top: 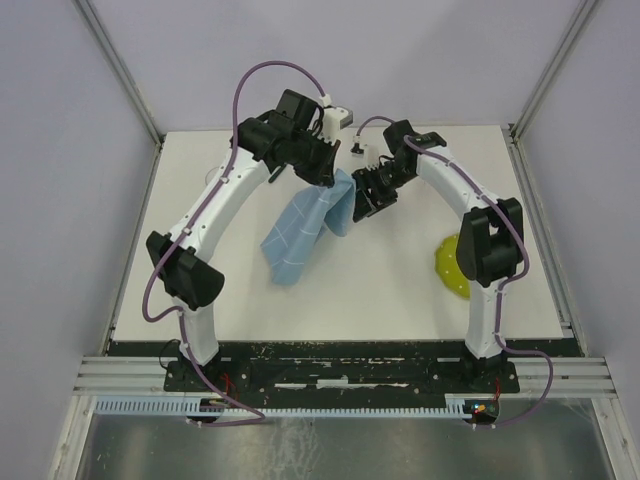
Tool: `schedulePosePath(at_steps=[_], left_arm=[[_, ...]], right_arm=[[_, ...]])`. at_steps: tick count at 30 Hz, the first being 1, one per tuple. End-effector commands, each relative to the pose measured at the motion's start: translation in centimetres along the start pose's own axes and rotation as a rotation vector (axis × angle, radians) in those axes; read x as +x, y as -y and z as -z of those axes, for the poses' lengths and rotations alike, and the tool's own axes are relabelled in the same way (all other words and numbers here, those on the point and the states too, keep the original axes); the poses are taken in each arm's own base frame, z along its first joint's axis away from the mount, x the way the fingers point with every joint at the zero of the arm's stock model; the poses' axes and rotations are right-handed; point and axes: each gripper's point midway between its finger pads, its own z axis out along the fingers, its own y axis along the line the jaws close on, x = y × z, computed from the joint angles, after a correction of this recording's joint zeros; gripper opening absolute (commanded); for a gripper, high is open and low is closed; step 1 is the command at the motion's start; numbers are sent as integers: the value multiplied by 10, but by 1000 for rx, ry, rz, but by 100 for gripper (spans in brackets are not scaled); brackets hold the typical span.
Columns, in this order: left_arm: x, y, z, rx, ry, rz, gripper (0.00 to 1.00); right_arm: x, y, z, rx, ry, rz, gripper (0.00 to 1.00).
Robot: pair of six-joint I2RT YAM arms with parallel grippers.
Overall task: Set the dinner table for one person
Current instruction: Adjust the napkin at the center of the board.
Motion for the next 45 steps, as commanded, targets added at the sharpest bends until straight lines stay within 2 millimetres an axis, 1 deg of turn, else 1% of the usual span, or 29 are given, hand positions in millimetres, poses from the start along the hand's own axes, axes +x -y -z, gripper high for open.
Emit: schedulePosePath(at_steps=[1,5,8,11,13,16,19,21,22,24,26,28,30,33,36,39,42,45], left_arm=[[-34,2,23,-7,129,-62,3],[-36,-1,27,-16,137,-61,3],[-34,-2,29,-18,136,-56,3],[-34,-3,31,-24,138,-56,3],[-34,-4,33,-28,141,-57,3],[-36,-2,36,-22,148,-58,3],[-37,2,38,-4,155,-56,3],[-39,2,38,-1,159,-56,3],[-40,3,38,1,161,-57,3],[-41,3,37,3,164,-60,3],[-43,3,36,8,166,-58,3],[-42,9,34,43,163,-47,3],[-40,14,29,80,155,-31,3],[-28,28,12,173,108,9,3],[0,48,-18,243,5,3,3],[23,69,-47,307,-87,14,3],[38,97,-69,380,-155,7,3],[56,127,-86,439,-218,-20,3]], right_arm=[[-20,-21,-11,-53,46,63,66],[-27,-15,-35,-83,40,25,66],[-35,-14,-48,-92,45,17,66],[-43,-18,-59,-98,47,26,66],[-47,-22,-61,-101,45,32,65],[-49,-20,-52,-65,49,45,64],[-48,-7,-31,42,60,80,64],[-50,-1,-13,73,75,90,64],[-53,-2,-5,75,83,92,65],[-54,-7,6,57,70,88,65],[-54,-9,9,54,54,76,64],[-55,-5,15,91,60,64,64],[-58,5,28,144,82,50,64],[-61,28,59,222,137,-1,64],[-59,57,108,308,209,-58,64],[-48,75,153,375,237,-86,64],[-34,79,188,429,240,-93,64],[-24,73,214,477,258,-79,64]])
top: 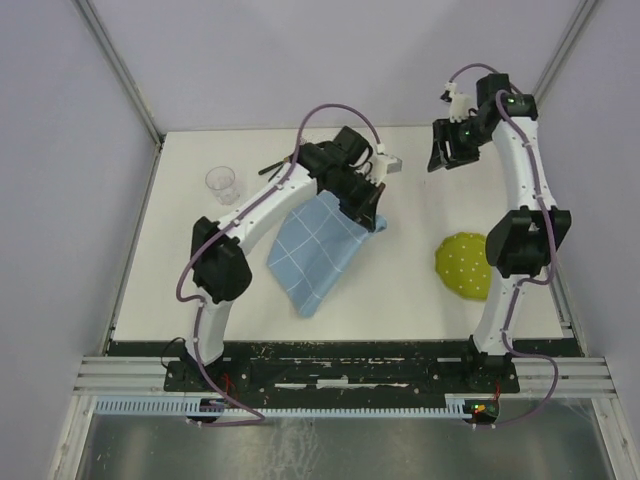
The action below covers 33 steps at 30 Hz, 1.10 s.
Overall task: Set the dinner table for one person
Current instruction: Adjust the napkin at the center of the board.
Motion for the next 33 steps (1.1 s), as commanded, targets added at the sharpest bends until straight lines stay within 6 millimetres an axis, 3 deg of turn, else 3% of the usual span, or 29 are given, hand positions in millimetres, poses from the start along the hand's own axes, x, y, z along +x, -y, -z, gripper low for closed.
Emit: schedulePosePath(at_steps=[1,5,6,8,10,12,14,16,19,23,28,33], left_arm=[[16,45,-36,142,-78,-12,3],[40,53,-56,163,-160,6,5],[45,50,-58,156,-175,16,13],[49,45,-59,126,-187,13,42],[41,38,-52,64,-165,-15,64],[24,31,-37,-15,-111,-61,78],[6,24,-17,-90,-60,-104,85],[-3,17,3,-139,-38,-119,86],[4,2,26,-172,-47,-75,84],[24,-45,53,-289,-50,-9,82],[40,-110,73,-399,-42,111,80],[42,-146,90,-469,-27,163,79]], right_arm=[[-1,-17,77,77,84,106,64],[14,-24,90,66,61,140,64],[19,-29,90,35,47,143,64],[29,-44,89,-54,12,139,64],[35,-51,86,-108,-18,130,64],[40,-51,80,-131,-45,114,64],[44,-49,72,-140,-71,98,64],[46,-48,67,-154,-88,87,64],[45,-51,65,-171,-102,86,65],[56,-70,58,-258,-190,116,65],[89,-120,13,-370,-387,157,64],[88,-150,-25,-462,-389,135,65]])
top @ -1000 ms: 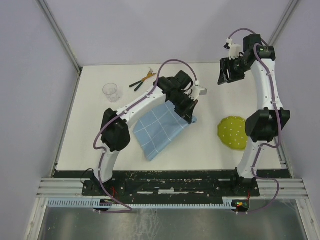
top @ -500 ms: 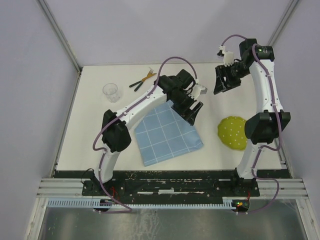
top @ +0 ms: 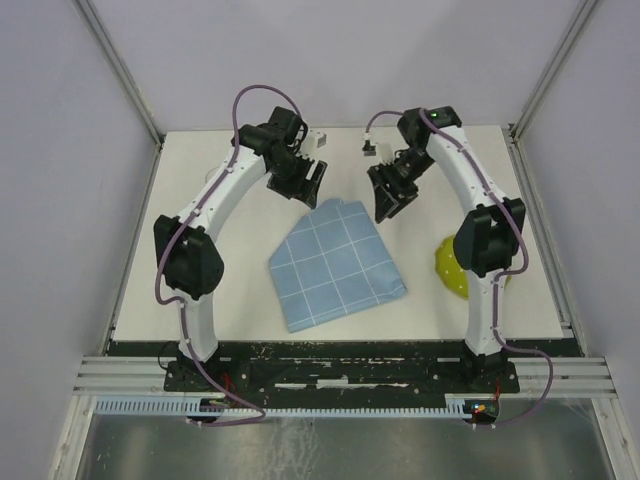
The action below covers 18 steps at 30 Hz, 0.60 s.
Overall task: Set the dinner table for one person
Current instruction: Adjust the napkin at the center of the board.
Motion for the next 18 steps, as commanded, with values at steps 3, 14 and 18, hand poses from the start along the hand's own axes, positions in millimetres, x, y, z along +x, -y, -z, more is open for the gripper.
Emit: schedulePosePath(at_steps=[3,14,18], left_arm=[[-10,-37,11,-84,51,-9,79],[17,-56,25,-143,22,23,78],[21,-58,30,-155,21,24,78]], right_arm=[[-19,-11,-36,-143,-10,-73,65],[-35,33,-76,-90,-38,-142,66],[-34,46,-90,-81,-65,-162,66]])
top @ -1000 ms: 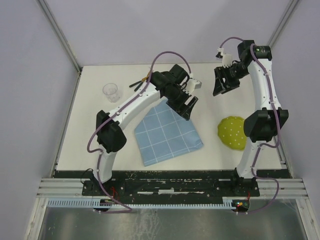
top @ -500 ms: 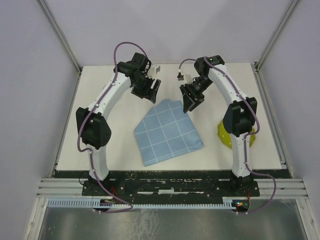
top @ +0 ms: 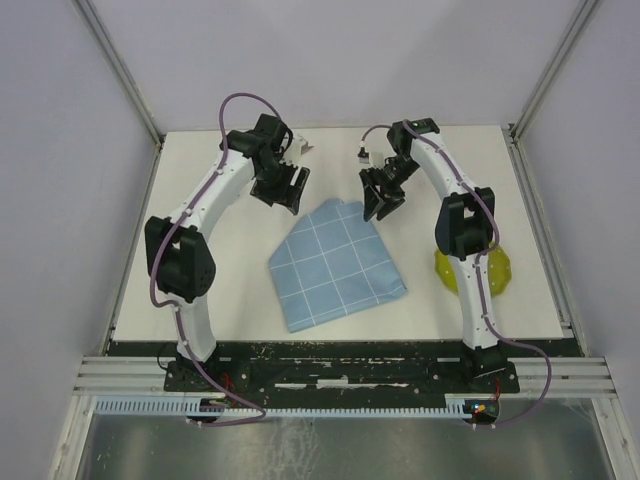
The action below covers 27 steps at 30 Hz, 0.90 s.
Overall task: Set the dinner table for one person
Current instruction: Adjust the napkin at the center of the board.
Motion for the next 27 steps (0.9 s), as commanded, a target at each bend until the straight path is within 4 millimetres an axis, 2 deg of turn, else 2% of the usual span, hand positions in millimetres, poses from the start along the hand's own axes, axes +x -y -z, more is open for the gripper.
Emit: schedulePosePath(at_steps=[1,9,16,18,23,27], left_arm=[[-10,-7,31,-39,93,-69,78],[-4,-10,35,-59,84,-74,78],[3,-12,32,-63,63,-68,78],[2,-12,32,-62,63,-67,78],[0,-13,33,-67,70,-67,77],[-1,-15,33,-73,72,-66,78]], right_arm=[[-5,8,-10,9,-8,-20,66],[1,36,-30,55,-49,-37,65],[6,58,-31,97,-65,-58,65],[11,69,-39,85,-87,-91,65],[20,72,-48,43,-125,-128,65],[27,67,-55,-14,-152,-151,66]])
